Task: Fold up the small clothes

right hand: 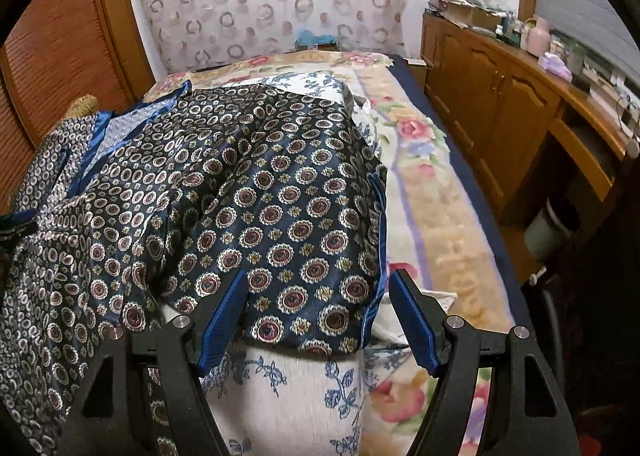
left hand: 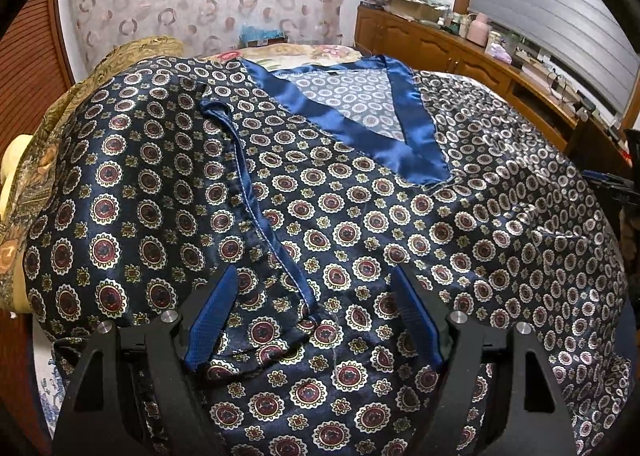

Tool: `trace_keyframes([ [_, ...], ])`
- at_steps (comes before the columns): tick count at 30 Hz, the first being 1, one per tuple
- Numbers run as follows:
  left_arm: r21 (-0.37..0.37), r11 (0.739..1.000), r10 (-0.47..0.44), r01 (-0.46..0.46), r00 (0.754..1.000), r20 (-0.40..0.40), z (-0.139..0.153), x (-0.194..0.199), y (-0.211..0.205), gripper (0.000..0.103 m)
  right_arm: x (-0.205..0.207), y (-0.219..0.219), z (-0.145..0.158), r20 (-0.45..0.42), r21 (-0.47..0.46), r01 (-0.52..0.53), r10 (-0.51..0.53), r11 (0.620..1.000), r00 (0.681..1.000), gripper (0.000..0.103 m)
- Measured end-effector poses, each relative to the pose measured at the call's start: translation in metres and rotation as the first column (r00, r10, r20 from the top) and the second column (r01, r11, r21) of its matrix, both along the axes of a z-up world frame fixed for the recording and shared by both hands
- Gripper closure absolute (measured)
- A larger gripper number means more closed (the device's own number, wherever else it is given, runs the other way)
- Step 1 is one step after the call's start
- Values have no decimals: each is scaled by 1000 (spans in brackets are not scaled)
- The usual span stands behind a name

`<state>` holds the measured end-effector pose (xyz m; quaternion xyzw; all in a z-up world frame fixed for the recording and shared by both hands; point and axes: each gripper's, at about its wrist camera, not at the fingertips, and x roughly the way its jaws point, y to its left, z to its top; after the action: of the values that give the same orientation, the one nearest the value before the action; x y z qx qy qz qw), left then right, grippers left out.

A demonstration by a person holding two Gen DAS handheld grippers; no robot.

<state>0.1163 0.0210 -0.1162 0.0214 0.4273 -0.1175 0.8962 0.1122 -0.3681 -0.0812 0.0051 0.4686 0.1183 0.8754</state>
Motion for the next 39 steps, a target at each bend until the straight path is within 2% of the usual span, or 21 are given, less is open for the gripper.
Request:
trace_keyframes([
  [2,18,1000,-2,2,1000,-1,-1,0,-3,23,-4,-8,5,-1,18,4,-4,1000,1000,29],
  [4,34,999,-13,13,1000,-5,-2,1,-6,18,-10,-13,8,-3,25,5,-5,1000,1000,38],
  [9,57,998,-33,34,999,-14,-4,2,-13,11,-14,-11,5,-6,16,1,-1,1000,1000,49],
  [15,60,998,-34,35,999,-14,-5,3,-14,10,-11,-9,3,-4,-5,-5,5,1000,1000,56],
  [17,60,998,-34,35,999,-14,-5,2,-14,10,-10,-6,3,-1,-14,-11,11,1000,1000,62],
  [21,61,998,-28,29,1000,-14,-5,3,-14,10,-8,-2,2,9,-48,-21,21,999,1000,68],
  [24,62,998,-28,29,1000,-14,-5,2,-14,10,-8,0,3,18,-87,-23,24,996,1000,79],
  [26,61,998,-28,29,1000,-14,-5,2,-13,10,-9,2,3,28,-122,-26,29,992,999,91],
  [29,61,998,-28,29,1000,-14,-5,2,-14,10,-9,7,6,38,-129,-41,46,991,998,94],
  [31,62,998,-28,29,1000,-14,-5,3,-13,10,-8,8,11,42,-89,-44,48,995,998,95],
  [35,62,998,-28,28,1000,-14,-5,2,-14,10,-7,21,33,107,-36,-58,62,998,992,95],
  [39,64,998,-22,22,1000,-11,-5,2,-13,10,-4,50,52,162,-10,-117,117,993,980,95],
])
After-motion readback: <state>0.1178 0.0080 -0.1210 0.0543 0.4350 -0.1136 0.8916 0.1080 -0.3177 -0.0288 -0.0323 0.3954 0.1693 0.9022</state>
